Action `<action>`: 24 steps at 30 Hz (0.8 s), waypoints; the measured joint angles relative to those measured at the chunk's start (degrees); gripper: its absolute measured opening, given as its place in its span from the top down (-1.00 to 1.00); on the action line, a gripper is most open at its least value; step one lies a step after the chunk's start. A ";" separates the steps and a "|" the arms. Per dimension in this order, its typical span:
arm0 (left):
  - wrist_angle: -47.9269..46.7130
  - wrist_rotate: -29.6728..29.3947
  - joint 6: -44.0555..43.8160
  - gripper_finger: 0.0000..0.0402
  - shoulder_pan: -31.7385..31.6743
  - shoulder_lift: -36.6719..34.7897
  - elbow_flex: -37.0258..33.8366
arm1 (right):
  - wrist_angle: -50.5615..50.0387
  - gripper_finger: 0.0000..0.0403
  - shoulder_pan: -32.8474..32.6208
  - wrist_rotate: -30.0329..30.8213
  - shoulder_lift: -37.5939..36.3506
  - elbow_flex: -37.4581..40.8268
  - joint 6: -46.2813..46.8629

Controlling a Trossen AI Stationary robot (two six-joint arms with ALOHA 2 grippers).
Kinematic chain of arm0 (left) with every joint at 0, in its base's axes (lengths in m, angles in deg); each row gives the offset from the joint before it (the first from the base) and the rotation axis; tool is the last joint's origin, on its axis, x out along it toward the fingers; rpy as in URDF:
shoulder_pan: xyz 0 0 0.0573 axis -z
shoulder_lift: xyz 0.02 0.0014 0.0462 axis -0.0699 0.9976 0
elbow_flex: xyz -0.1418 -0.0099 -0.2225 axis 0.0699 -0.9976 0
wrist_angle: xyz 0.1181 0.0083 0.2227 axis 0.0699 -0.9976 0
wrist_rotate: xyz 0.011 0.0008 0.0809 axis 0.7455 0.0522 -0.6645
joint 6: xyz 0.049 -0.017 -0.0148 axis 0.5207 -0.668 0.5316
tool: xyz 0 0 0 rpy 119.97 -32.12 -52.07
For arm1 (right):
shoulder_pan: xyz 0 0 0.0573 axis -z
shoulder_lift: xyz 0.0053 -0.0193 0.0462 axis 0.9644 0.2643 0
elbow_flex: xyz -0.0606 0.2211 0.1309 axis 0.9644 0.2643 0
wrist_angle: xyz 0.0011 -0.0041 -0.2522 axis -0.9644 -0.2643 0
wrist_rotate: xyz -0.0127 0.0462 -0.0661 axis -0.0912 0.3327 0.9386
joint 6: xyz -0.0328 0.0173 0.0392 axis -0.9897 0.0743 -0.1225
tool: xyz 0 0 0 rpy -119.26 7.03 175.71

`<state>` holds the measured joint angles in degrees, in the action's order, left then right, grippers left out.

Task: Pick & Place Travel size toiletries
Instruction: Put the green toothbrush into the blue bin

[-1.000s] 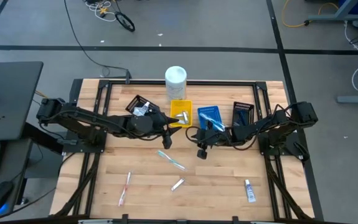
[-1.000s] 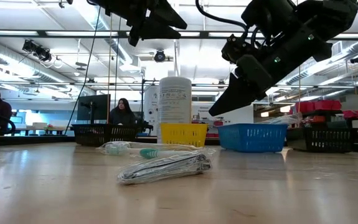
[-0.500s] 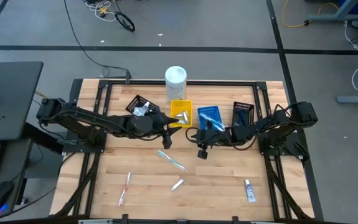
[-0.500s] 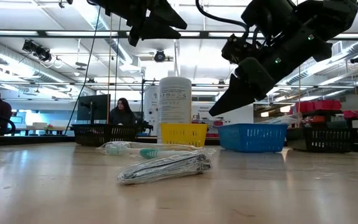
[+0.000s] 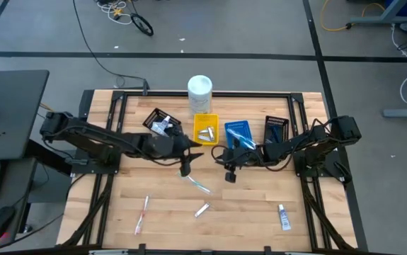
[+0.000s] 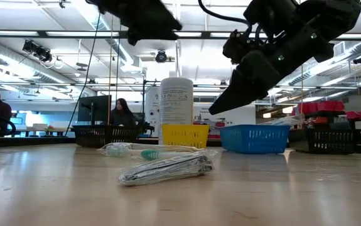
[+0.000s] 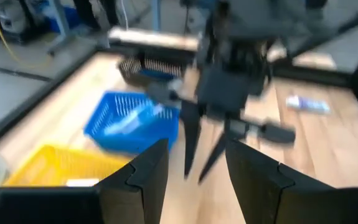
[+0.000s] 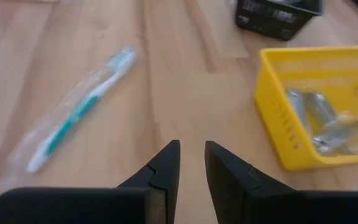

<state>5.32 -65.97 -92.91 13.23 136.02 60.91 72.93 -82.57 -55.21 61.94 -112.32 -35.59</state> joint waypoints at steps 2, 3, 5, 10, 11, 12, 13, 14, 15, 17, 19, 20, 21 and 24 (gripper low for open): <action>-4.33 0.00 -2.08 0.16 0.86 -0.80 0.00 | -0.17 0.58 0.00 -1.07 0.00 -0.01 -0.01; -6.49 0.09 -3.33 0.16 1.43 -1.18 0.00 | -0.21 0.58 0.00 -1.03 0.00 -0.01 -0.01; -11.27 0.27 -5.38 0.16 2.82 -1.93 0.00 | -0.20 0.58 0.00 -0.70 0.00 -0.01 -0.01; -20.50 0.10 -11.42 0.16 6.37 -2.22 0.00 | -0.16 0.58 0.00 -0.78 0.00 -0.01 0.00; -21.63 -0.06 -12.50 0.16 6.83 -2.22 0.00 | -0.10 0.58 0.00 -1.20 0.00 -0.01 0.00; -22.74 -0.27 -13.73 0.16 7.26 -2.19 0.00 | 0.02 0.58 0.00 -2.12 0.00 -0.01 0.00; -23.76 -0.49 -14.94 0.16 7.70 -2.09 0.00 | 0.09 0.58 0.00 -2.72 0.00 -0.01 0.00; -24.74 -0.55 -16.23 0.16 8.11 -1.99 0.00 | 0.11 0.58 0.00 -3.35 0.00 -0.01 0.00; -25.60 -0.55 -17.54 0.16 8.50 -1.98 0.00 | 0.15 0.58 0.00 -4.02 0.00 -0.01 0.13; -26.76 -0.55 -19.72 0.16 9.25 -1.98 0.00 | 0.25 0.58 0.00 -6.06 0.00 -0.01 1.79; -27.99 -0.48 -20.49 0.16 9.71 -1.98 0.00 | 0.26 0.58 0.00 -9.03 0.00 -0.01 3.40; -28.29 -0.60 -20.86 0.16 9.83 -1.98 0.00 | 0.24 0.58 0.00 -10.26 0.00 -0.01 3.46; -28.27 -1.14 -21.06 0.16 9.92 -1.98 0.00 | 0.22 0.58 0.00 -11.03 0.00 -0.01 3.10; -28.55 -3.53 -21.44 0.16 9.92 -1.98 0.00 | 0.05 0.58 0.11 -10.97 0.00 -0.01 1.66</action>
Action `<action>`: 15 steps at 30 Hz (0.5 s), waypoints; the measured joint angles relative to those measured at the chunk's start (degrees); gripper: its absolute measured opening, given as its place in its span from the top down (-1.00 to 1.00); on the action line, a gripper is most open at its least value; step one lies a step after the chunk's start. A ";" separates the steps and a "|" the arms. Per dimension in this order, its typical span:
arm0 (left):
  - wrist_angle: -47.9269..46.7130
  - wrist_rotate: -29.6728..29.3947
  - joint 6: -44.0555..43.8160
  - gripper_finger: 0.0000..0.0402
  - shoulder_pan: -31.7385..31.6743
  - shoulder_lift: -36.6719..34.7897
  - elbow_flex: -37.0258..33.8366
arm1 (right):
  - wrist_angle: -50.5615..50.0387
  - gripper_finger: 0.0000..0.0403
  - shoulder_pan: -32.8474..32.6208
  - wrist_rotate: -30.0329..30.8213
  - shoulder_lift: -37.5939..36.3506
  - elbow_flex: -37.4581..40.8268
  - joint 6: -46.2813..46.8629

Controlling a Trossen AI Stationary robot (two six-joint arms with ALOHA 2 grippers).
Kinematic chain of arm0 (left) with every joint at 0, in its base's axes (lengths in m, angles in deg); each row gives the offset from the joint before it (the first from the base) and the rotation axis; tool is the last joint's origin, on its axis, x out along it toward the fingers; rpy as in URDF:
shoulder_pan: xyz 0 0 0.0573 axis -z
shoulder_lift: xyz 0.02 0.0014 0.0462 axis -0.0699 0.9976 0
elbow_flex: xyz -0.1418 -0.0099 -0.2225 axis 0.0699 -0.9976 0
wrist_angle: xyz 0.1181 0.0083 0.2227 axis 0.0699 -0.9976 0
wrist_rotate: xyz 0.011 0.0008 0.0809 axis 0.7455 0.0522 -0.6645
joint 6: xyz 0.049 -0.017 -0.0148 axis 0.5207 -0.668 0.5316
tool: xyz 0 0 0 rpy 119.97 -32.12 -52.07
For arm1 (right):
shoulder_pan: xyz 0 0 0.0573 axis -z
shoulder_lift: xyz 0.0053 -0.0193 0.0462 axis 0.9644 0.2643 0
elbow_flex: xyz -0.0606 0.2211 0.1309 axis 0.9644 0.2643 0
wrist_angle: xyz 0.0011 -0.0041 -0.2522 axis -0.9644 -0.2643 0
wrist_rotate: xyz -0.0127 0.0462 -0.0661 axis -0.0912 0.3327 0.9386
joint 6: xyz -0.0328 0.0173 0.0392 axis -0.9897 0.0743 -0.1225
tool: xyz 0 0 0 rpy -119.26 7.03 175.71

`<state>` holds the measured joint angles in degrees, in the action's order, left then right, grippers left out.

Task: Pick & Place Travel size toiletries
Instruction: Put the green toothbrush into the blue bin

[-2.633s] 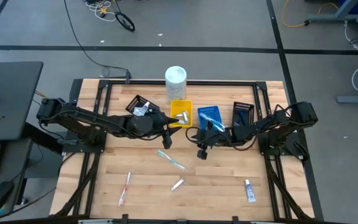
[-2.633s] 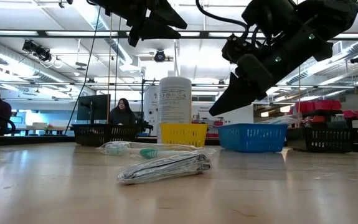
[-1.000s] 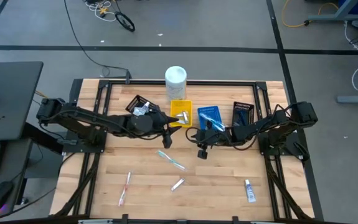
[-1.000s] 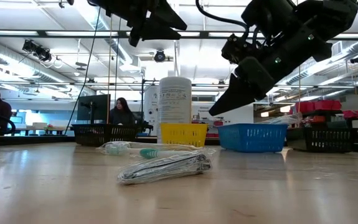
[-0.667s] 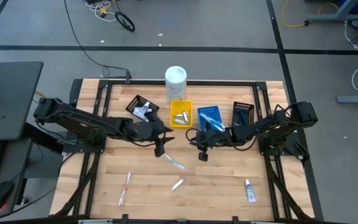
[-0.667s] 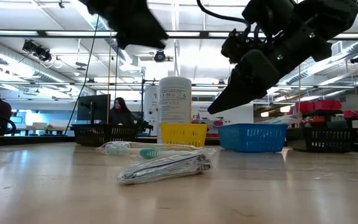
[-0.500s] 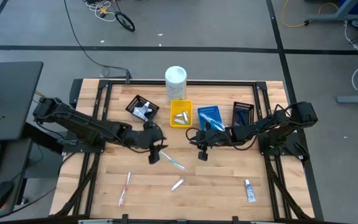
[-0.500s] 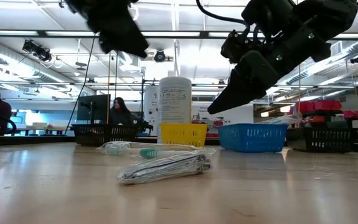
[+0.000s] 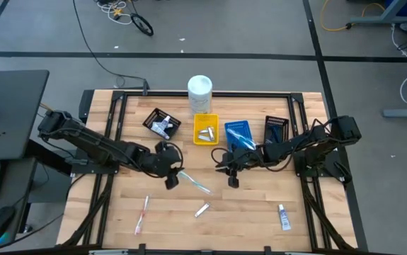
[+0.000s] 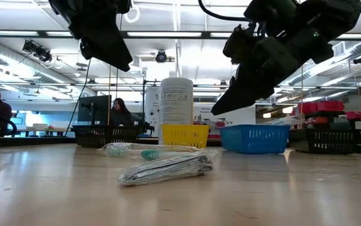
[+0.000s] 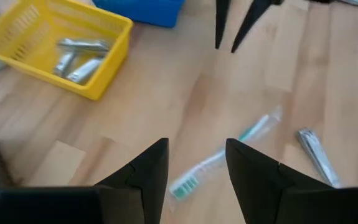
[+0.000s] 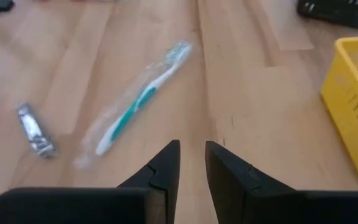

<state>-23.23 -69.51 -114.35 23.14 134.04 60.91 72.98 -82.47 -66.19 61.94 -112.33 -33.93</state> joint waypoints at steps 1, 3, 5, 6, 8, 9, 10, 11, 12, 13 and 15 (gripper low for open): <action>0.06 -0.63 0.02 0.16 0.00 0.00 0.00 | -0.06 0.58 0.13 0.49 0.00 0.00 -0.79; 0.04 -1.74 0.37 0.16 0.00 0.00 0.00 | -0.12 0.58 0.22 2.42 0.00 0.00 -3.27; 0.04 -2.71 1.53 0.16 -0.02 0.00 0.00 | -0.25 0.58 0.22 6.58 0.00 0.00 -4.65; 0.05 -3.01 1.93 0.16 -0.04 0.00 0.00 | -0.42 0.58 0.22 9.19 0.00 0.00 -5.13; 0.05 -3.02 2.31 0.16 -0.04 0.00 0.00 | -0.96 0.58 0.22 14.16 -0.38 0.00 -6.62; 0.03 -3.02 2.31 0.16 -0.04 0.00 0.00 | -1.12 0.58 0.12 16.12 -1.07 0.02 -7.97; 0.07 -3.02 2.22 0.16 -0.04 0.00 0.00 | -1.13 0.58 -0.04 17.49 -2.09 -0.05 -9.56; 0.03 -3.02 1.85 0.16 -0.04 0.00 0.00 | -2.34 0.58 -0.28 18.63 -3.55 -0.37 -11.40; 0.02 -3.01 1.63 0.16 -0.04 0.00 0.00 | -4.08 0.58 -0.67 19.70 -5.18 -0.86 -13.08; 0.06 -3.01 1.46 0.16 -0.04 0.00 0.00 | -6.24 0.58 -1.11 20.55 -6.85 -1.55 -14.29; 0.03 -3.00 1.40 0.16 -0.04 0.00 0.00 | -11.09 0.58 -1.86 22.42 -10.67 -2.39 -15.42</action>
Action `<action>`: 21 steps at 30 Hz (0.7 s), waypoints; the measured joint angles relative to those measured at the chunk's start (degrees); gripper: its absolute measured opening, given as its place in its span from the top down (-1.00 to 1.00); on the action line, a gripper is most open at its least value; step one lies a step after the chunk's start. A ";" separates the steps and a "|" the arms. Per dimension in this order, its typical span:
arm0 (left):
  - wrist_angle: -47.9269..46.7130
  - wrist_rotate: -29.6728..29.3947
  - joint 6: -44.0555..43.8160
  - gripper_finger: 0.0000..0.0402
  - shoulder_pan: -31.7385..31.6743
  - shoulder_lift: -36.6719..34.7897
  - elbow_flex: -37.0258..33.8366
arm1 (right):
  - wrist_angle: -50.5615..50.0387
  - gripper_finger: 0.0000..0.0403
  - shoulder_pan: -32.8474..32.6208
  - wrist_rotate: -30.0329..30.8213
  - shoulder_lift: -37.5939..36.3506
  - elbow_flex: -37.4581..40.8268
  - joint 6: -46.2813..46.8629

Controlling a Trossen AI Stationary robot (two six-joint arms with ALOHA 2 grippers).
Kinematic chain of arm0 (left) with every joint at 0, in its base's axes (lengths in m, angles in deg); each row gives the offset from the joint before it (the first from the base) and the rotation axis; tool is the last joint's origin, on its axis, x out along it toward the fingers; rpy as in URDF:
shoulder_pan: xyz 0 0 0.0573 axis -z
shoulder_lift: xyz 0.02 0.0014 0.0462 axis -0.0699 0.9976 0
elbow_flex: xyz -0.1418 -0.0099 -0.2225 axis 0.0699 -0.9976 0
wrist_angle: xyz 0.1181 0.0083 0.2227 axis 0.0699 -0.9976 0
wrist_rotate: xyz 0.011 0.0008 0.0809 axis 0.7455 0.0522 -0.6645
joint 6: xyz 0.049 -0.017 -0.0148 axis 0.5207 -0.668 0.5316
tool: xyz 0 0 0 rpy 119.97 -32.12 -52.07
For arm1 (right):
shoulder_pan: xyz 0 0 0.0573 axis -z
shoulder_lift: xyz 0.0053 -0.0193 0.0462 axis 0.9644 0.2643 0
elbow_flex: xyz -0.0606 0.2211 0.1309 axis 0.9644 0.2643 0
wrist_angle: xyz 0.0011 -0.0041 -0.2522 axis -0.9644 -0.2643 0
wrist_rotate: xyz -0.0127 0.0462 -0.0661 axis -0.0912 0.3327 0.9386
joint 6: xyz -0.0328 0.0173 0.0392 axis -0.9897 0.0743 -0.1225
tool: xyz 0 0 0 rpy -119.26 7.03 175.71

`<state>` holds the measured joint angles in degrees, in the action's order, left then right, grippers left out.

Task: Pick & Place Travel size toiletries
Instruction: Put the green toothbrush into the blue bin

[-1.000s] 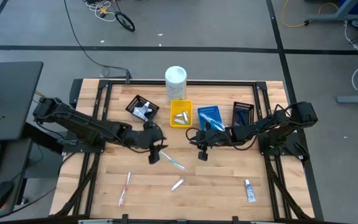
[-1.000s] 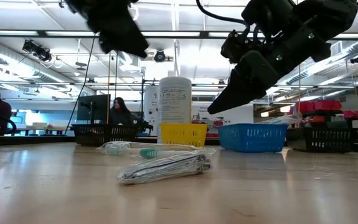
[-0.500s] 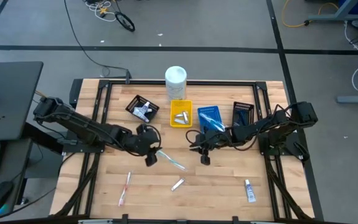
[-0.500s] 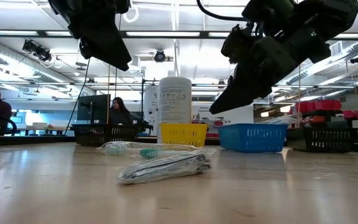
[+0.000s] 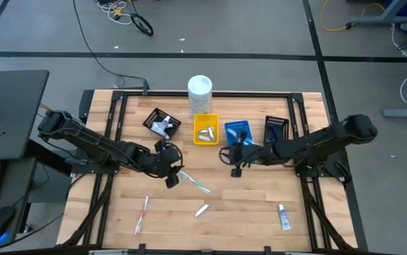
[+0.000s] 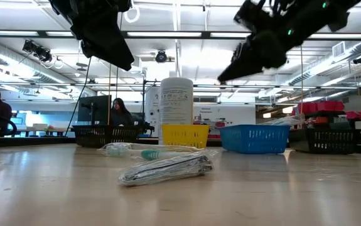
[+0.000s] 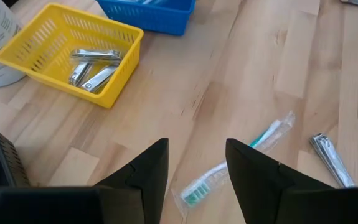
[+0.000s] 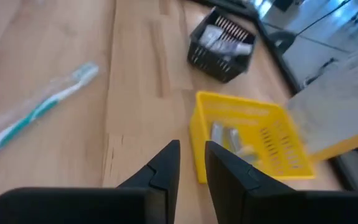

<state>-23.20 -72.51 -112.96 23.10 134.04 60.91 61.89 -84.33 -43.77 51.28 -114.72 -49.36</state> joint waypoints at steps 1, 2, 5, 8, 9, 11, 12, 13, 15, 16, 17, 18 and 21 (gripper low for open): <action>0.08 0.00 -0.02 0.16 0.01 0.00 0.00 | -1.99 0.58 -0.25 0.10 -1.87 -0.35 0.04; 0.02 0.00 -0.02 0.16 0.00 0.00 0.00 | -3.46 0.58 -0.41 0.01 -3.64 -0.37 0.64; 0.08 -0.43 0.27 0.16 -0.07 0.00 0.00 | -5.72 0.58 -0.50 -3.28 -8.12 -0.38 4.67; 0.10 -1.57 0.46 0.16 -0.07 0.00 0.00 | -6.77 0.58 -0.52 -10.00 -10.67 -0.36 6.79; 0.10 -1.84 0.49 0.16 -0.07 0.00 0.00 | -6.52 0.58 -0.58 -12.06 -10.90 -0.38 7.76; 0.08 -2.25 0.50 0.16 -0.09 0.00 0.00 | -6.25 0.58 -0.63 -16.26 -10.64 -0.36 9.56; 0.09 -2.33 0.52 0.16 -0.09 0.00 0.00 | -4.97 0.58 -0.63 -18.03 -9.84 -0.36 10.06; 0.10 -2.37 0.52 0.16 -0.09 0.00 0.00 | -4.26 0.58 -0.63 -19.51 -8.86 -0.36 10.13; 0.27 -2.53 0.55 0.16 -0.09 0.00 0.00 | -2.85 0.58 -0.63 -21.31 -6.29 -0.27 9.92; 0.27 -2.56 0.54 0.16 -0.09 0.00 0.00 | -0.96 0.58 -0.63 -21.82 -4.75 -0.27 9.95; 0.27 -2.56 0.48 0.16 -0.09 0.00 0.00 | 1.17 0.58 -0.63 -22.79 -3.22 -0.27 10.21; 0.28 -2.56 0.31 0.16 -0.09 0.00 0.00 | 3.74 0.58 -0.63 -23.96 -1.61 -0.27 10.41; 0.46 -2.60 -1.40 0.16 -0.09 0.00 0.00 | 12.07 0.58 -0.62 -28.27 3.38 -0.27 11.21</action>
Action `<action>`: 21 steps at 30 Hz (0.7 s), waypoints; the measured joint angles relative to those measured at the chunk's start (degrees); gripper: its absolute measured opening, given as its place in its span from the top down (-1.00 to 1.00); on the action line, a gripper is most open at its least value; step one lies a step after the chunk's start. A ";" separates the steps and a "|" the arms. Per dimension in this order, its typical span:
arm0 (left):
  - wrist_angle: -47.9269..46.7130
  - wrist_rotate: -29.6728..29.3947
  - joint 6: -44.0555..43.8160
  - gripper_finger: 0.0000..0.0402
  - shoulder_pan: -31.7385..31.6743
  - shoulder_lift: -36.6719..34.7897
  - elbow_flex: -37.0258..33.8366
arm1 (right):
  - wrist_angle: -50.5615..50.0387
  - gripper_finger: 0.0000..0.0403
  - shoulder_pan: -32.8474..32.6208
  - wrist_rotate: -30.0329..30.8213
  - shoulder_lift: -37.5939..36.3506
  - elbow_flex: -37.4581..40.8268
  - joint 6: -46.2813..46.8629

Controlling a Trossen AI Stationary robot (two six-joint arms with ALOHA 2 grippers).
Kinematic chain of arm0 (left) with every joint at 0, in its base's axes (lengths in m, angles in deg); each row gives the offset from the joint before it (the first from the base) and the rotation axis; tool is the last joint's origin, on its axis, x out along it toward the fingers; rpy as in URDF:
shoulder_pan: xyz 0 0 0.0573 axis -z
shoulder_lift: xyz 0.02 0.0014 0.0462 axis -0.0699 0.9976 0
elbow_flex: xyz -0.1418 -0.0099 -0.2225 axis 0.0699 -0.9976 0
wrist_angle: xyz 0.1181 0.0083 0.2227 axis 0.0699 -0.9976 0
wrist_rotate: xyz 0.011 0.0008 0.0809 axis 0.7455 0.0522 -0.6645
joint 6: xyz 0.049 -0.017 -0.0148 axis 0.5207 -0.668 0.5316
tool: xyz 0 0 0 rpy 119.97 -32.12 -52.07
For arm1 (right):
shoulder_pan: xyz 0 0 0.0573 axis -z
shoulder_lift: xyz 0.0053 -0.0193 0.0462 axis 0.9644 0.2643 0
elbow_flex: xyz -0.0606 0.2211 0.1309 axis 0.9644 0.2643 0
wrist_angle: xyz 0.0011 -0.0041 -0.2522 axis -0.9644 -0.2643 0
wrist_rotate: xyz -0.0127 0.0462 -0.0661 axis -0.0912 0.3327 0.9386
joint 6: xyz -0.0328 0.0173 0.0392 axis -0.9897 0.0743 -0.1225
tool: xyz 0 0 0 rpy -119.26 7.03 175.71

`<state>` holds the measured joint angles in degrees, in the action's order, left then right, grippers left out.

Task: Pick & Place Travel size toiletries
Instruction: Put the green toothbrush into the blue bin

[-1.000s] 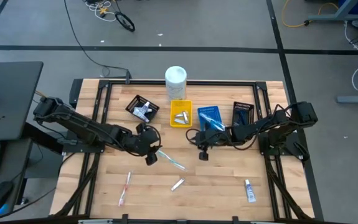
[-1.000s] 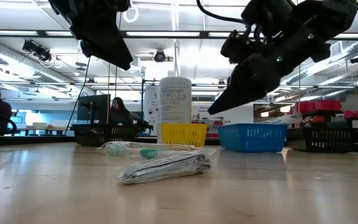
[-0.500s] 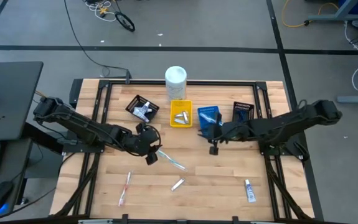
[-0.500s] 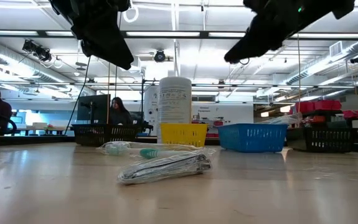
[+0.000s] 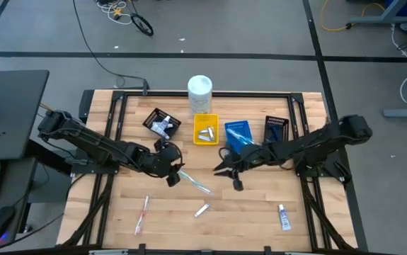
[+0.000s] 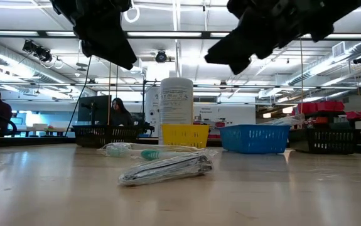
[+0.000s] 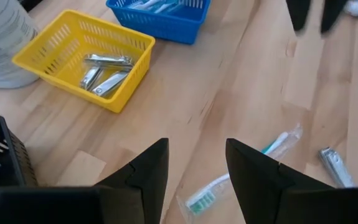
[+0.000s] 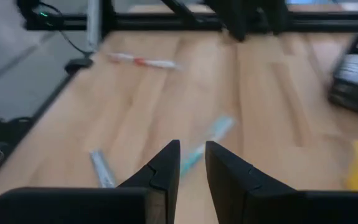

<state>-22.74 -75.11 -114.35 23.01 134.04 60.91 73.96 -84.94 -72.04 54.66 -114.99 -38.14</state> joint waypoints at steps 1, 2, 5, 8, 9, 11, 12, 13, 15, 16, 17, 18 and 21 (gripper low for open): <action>0.14 0.00 -0.77 0.16 0.00 0.00 0.00 | 2.55 0.58 -0.03 -0.64 1.51 0.00 -0.04; 0.08 0.01 -1.32 0.16 0.00 0.00 0.00 | 4.73 0.58 -0.08 -0.49 2.77 0.00 -0.42; 0.01 0.03 -3.28 0.16 0.04 0.00 0.00 | 7.63 0.58 -0.10 2.33 4.68 0.00 -1.19; 0.01 0.22 -4.27 0.16 0.28 0.00 0.00 | 7.78 0.58 -0.06 6.85 4.86 0.00 -0.79; -0.02 0.23 -4.45 0.16 0.30 0.00 0.00 | 7.84 0.58 -0.04 7.65 4.87 0.00 -0.76; 0.01 0.24 -4.48 0.16 0.35 0.00 0.00 | 7.84 0.58 -0.04 7.80 4.86 0.00 -0.69; 0.04 0.24 -4.22 0.16 0.35 0.00 0.00 | 7.86 0.58 -0.06 7.74 4.87 0.00 -0.66; 0.16 0.26 -3.37 0.16 0.35 0.00 0.00 | 7.86 0.58 -0.08 7.74 4.86 0.00 -0.66; 0.41 0.24 -1.37 0.16 0.35 0.00 0.00 | 7.78 0.58 -0.10 7.68 4.86 0.00 -0.66; 0.47 0.26 -0.71 0.16 0.35 0.00 0.00 | 7.77 0.58 -0.08 7.67 4.86 0.00 -0.64; 0.64 0.41 -0.31 0.16 0.35 0.00 0.00 | 7.77 0.58 -0.08 7.67 4.86 0.00 -0.56; 0.83 0.85 -0.40 0.16 0.35 0.00 0.00 | 7.77 0.58 -0.08 7.69 4.87 0.00 -0.11; 0.81 1.79 -0.23 0.16 0.35 0.02 0.00 | 7.76 0.58 -0.06 7.68 4.86 0.00 1.42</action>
<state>-21.93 -73.32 -114.58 23.36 134.07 60.91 81.72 -85.00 -64.36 59.52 -114.99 -36.72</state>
